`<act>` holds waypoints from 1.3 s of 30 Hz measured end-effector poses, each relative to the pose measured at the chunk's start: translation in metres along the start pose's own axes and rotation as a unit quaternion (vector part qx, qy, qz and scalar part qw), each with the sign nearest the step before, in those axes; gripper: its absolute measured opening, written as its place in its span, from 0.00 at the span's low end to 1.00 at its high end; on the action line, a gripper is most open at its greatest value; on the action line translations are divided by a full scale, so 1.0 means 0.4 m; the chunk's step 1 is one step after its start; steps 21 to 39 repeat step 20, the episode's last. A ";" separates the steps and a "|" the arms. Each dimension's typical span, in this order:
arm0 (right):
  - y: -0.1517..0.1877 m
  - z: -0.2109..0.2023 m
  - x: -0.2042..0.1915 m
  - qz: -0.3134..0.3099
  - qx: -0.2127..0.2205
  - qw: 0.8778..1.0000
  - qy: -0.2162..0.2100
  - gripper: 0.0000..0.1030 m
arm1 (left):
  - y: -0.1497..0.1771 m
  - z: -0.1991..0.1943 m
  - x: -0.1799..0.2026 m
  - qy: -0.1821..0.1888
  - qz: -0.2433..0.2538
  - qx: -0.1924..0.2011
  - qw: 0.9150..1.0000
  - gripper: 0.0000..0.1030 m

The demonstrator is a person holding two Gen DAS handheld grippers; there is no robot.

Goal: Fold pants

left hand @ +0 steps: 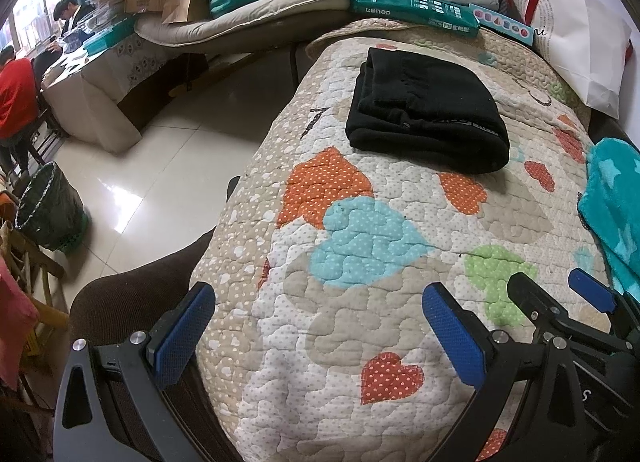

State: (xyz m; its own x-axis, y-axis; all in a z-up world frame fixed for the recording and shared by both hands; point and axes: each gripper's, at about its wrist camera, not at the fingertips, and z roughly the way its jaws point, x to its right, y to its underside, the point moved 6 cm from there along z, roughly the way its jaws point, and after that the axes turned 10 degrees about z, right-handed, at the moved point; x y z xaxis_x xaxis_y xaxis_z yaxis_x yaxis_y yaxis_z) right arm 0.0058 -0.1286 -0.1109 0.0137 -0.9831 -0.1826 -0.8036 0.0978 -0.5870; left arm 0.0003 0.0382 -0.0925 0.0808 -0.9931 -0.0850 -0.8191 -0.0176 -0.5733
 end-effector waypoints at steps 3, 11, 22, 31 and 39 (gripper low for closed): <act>0.000 0.000 0.000 0.000 0.000 1.000 0.000 0.88 | -0.001 -0.003 0.002 -0.002 0.001 0.002 1.000 1.00; 0.000 0.001 0.004 -0.001 -0.001 1.000 0.002 0.88 | -0.010 -0.023 0.015 -0.004 0.019 0.020 1.000 1.00; -0.003 -0.016 0.031 0.010 0.001 1.000 0.013 0.89 | -0.011 -0.046 0.002 -0.004 0.008 0.027 1.000 1.00; -0.003 -0.016 0.031 0.010 0.001 1.000 0.013 0.89 | -0.011 -0.046 0.002 -0.004 0.008 0.027 1.000 1.00; -0.003 -0.016 0.031 0.010 0.001 1.000 0.013 0.89 | -0.011 -0.046 0.002 -0.004 0.008 0.027 1.000 1.00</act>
